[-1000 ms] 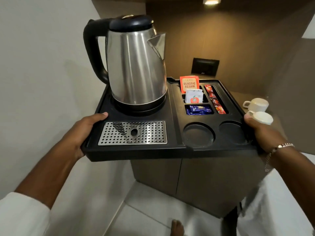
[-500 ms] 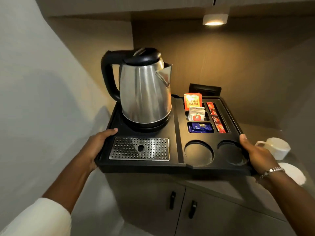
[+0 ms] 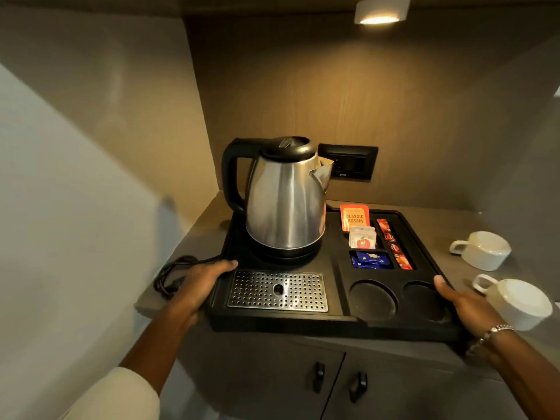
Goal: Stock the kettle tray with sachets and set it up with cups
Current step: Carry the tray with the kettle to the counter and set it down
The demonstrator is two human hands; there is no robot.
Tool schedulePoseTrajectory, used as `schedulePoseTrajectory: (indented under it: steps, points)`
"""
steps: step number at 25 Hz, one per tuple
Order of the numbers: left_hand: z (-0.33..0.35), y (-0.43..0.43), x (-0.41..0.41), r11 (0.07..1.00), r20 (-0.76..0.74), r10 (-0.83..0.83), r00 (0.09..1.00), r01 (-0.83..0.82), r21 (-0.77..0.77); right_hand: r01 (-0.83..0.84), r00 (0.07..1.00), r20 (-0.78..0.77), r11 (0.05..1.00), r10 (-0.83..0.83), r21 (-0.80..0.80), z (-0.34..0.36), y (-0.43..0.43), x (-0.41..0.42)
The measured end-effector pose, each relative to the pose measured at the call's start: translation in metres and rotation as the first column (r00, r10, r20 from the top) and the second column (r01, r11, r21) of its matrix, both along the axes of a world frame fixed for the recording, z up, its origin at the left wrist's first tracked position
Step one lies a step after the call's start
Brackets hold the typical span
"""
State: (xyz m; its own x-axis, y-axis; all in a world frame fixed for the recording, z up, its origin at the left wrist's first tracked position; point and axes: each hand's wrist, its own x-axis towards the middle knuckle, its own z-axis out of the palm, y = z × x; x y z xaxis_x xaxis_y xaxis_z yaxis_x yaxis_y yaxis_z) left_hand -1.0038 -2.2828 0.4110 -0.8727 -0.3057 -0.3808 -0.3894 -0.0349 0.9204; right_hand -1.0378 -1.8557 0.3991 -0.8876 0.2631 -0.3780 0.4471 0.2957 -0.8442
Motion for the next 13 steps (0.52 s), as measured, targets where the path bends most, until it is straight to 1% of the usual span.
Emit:
schedulePoseTrajectory:
  steps: [2, 3, 5, 8, 9, 11, 13]
  points:
    - [-0.003, -0.008, -0.012, 0.993, -0.028, -0.072, 0.997, 0.069, -0.092, 0.017, 1.000, 0.012, 1.000, -0.016, -0.002, 0.000, -0.001, 0.000]
    - [-0.004, -0.012, -0.018, 0.983, -0.028, -0.110, 0.994, 0.104, -0.154, 0.016, 1.000, 0.019, 1.000, -0.016, 0.023, -0.002, -0.001, -0.001]
    - [-0.009, -0.019, -0.028, 0.959, -0.019, -0.179, 0.984, 0.170, -0.227, 0.040, 0.999, 0.029, 0.992, -0.044, 0.121, -0.005, -0.005, -0.006]
    - [-0.021, -0.025, -0.041, 0.926, 0.000, -0.226, 0.974, 0.215, -0.311, 0.075, 0.997, 0.005, 0.956, -0.080, 0.285, -0.004, -0.012, -0.012]
    - [-0.022, -0.028, -0.045, 0.910, -0.003, -0.235, 0.972, 0.219, -0.352, 0.065, 0.998, -0.005, 0.929, -0.067, 0.364, -0.004, -0.013, -0.014]
    - [-0.018, -0.034, -0.054, 0.866, 0.013, -0.276, 0.961, 0.254, -0.431, 0.047, 0.999, -0.043, 0.833, -0.028, 0.551, -0.008, -0.017, -0.014]
    - [-0.014, -0.040, -0.060, 0.810, 0.042, -0.343, 0.939, 0.318, -0.493, 0.093, 0.991, -0.131, 0.751, -0.008, 0.654, -0.015, -0.021, -0.013]
